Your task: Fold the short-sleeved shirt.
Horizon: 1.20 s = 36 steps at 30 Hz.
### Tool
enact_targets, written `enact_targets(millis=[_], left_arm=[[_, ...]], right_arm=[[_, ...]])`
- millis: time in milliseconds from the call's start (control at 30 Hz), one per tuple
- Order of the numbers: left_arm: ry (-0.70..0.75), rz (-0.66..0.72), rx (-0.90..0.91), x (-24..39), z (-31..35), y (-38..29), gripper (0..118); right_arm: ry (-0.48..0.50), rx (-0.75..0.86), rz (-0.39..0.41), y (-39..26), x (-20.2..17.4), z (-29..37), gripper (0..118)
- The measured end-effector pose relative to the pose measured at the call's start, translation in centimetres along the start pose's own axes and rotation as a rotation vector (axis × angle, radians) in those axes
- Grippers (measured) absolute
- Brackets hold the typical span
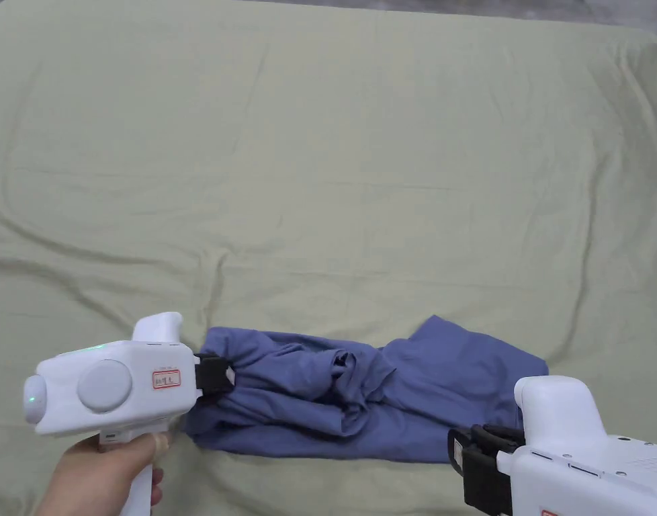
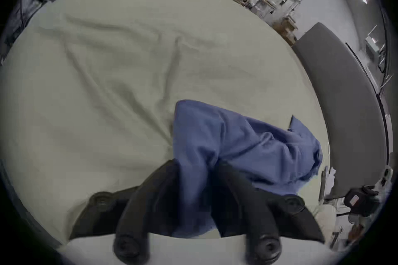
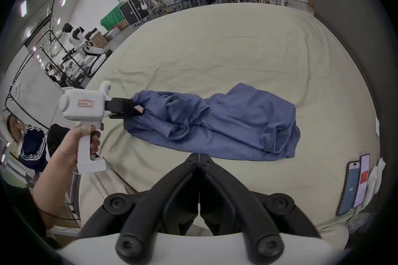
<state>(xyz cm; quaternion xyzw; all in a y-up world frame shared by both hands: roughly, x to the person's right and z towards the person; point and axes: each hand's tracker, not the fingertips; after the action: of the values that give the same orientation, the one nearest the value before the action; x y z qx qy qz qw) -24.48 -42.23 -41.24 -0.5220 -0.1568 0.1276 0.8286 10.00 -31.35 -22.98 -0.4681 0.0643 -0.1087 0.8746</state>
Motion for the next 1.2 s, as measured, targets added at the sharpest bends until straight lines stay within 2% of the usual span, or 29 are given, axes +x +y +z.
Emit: enact_targets(millis=[100, 300, 467, 567, 633, 700, 833, 933, 1033, 1200], left_arm=[[-0.016, -0.082, 0.023, 0.9, 2.1, -0.4, 14], [-0.157, 0.066, 0.05, -0.9, 5.3, 0.1, 13], [-0.042, 0.084, 0.079, -4.1, 7.5, 1.3, 12], [0.035, 0.16, 0.101, -7.0, 8.9, 2.3, 13], [0.115, 0.195, 0.133, -6.7, 10.1, 2.3, 12], [0.163, 0.149, 0.144, -5.0, 10.8, 2.3, 12], [0.094, 0.13, 0.15, 1.4, 10.7, 1.9, 12], [-0.015, 0.055, 0.143, 7.7, 9.0, 1.7, 12], [-0.076, -0.041, 0.082, 13.4, 5.0, 0.9, 12], [-0.01, -0.193, -0.077, 19.2, -4.3, -2.1, 12]], right_arm=[[-0.003, -0.007, -0.003, -0.1, 0.2, -0.3, 3], [0.005, -0.007, -0.022, -0.1, 0.1, -0.3, 3], [0.001, 0.003, -0.012, -0.1, 0.0, 0.1, 3], [-0.002, 0.009, -0.013, 0.0, 0.0, 0.2, 3], [-0.003, 0.009, -0.015, -0.1, -0.1, 0.2, 3], [-0.002, 0.006, -0.013, -0.1, -0.3, 0.1, 3], [0.005, -0.005, -0.015, 0.0, -0.5, -0.4, 3], [0.01, -0.005, -0.026, 0.0, -0.4, -0.4, 3], [0.001, -0.003, -0.03, -0.1, 0.0, -0.1, 3], [-0.032, 0.001, -0.052, -0.4, 1.5, 0.4, 3]])
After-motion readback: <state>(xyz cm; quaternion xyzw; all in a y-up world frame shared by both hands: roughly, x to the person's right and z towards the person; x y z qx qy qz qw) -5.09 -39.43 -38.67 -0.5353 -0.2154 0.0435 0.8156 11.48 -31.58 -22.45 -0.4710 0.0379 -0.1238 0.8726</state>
